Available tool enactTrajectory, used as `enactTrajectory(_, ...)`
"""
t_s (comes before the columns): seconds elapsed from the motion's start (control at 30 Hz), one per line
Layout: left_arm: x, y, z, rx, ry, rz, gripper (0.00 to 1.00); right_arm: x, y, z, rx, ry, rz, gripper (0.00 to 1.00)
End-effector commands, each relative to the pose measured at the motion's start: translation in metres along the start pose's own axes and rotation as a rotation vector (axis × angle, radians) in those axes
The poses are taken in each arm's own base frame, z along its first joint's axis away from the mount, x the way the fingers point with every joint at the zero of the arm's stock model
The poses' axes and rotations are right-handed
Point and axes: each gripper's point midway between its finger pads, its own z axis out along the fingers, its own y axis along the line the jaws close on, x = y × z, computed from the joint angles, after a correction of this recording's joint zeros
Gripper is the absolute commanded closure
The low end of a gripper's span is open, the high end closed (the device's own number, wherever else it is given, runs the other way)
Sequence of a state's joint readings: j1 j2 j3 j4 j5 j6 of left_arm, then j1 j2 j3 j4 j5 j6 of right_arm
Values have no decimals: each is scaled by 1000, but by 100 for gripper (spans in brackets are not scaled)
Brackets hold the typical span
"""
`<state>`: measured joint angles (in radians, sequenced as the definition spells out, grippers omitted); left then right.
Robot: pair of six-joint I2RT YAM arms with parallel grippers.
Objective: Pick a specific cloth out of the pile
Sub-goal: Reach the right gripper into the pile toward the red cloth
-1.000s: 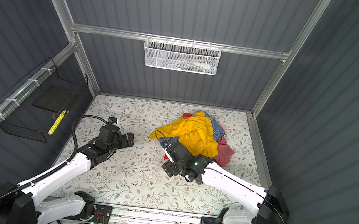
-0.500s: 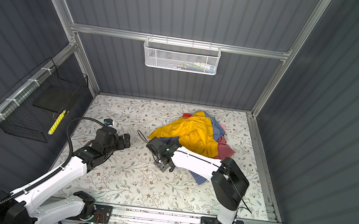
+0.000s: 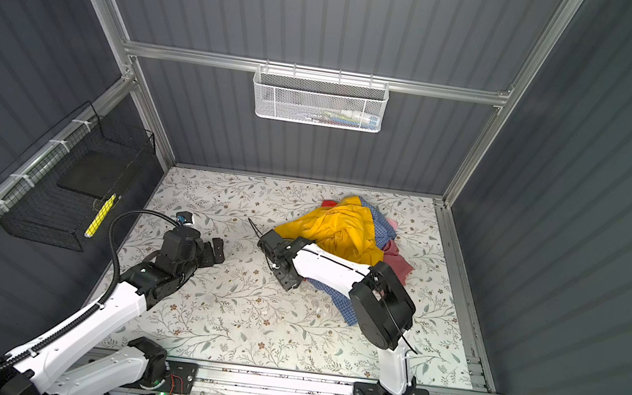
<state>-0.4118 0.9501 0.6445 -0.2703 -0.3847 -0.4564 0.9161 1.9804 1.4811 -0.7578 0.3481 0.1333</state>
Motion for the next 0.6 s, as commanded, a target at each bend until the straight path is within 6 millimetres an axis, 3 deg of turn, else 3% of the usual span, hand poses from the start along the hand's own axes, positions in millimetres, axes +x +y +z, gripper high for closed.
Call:
enactTrajectory(0.0,7,5,-1,-21,14,12,0,-2,1,5,8,24,19,37)
enactTrajectory(0.27,8,6,0,-25,19,14,0,-6,2,15,-4,35,41,43)
enactTrajectory(0.57,9,6,0,-27,20,13,0,-5,-10,30,35,46,70,32)
